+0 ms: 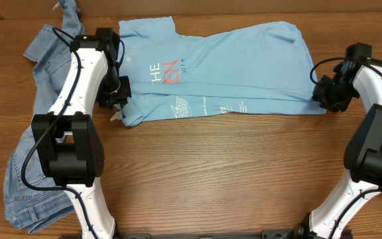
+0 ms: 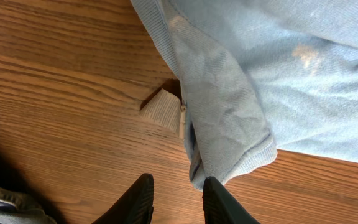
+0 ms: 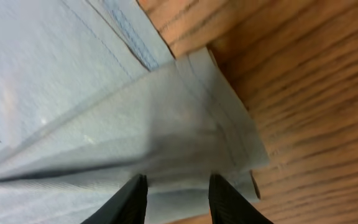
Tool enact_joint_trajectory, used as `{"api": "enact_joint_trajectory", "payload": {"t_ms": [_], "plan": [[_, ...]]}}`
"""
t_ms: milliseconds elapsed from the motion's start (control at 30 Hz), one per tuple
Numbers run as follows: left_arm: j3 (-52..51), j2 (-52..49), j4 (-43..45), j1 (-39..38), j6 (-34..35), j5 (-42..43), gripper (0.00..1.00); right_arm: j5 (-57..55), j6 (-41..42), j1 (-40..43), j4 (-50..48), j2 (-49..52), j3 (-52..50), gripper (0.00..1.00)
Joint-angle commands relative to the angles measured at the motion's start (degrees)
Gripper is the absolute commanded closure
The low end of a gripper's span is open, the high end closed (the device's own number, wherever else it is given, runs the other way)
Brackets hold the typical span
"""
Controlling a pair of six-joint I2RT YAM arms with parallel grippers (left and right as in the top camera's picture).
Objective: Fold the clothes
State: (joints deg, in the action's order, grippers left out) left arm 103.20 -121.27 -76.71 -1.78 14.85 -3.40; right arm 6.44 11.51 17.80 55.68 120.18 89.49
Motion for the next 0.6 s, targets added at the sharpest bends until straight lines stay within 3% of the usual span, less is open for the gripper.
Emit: {"api": "enact_joint_trajectory", "payload": {"t_ms": [0, 400, 433, 500, 567], "plan": [[-0.09, -0.24, 0.09, 0.26, -0.28, 0.68, 0.70, -0.31, 2.60, -0.24, -0.35, -0.35, -0.26, 0.64], [-0.09, -0.24, 0.17, 0.26, -0.28, 0.70, 0.70, 0.66, 11.28, -0.24, -5.07, -0.35, -5.18, 0.64], [-0.09, -0.24, 0.15, 0.26, -0.28, 0.70, 0.70, 0.74, 11.28, -0.24, -5.49, -0.35, -5.22, 0.70], [-0.09, -0.24, 0.00, 0.26, -0.28, 0.70, 0.70, 0.72, 11.30, -0.24, -6.05, -0.37, -5.11, 0.92], [-0.09, -0.24, -0.31, 0.26, -0.28, 0.70, 0.70, 0.70, 11.28, -0.22, -6.40, -0.37, -4.83, 0.96]]}}
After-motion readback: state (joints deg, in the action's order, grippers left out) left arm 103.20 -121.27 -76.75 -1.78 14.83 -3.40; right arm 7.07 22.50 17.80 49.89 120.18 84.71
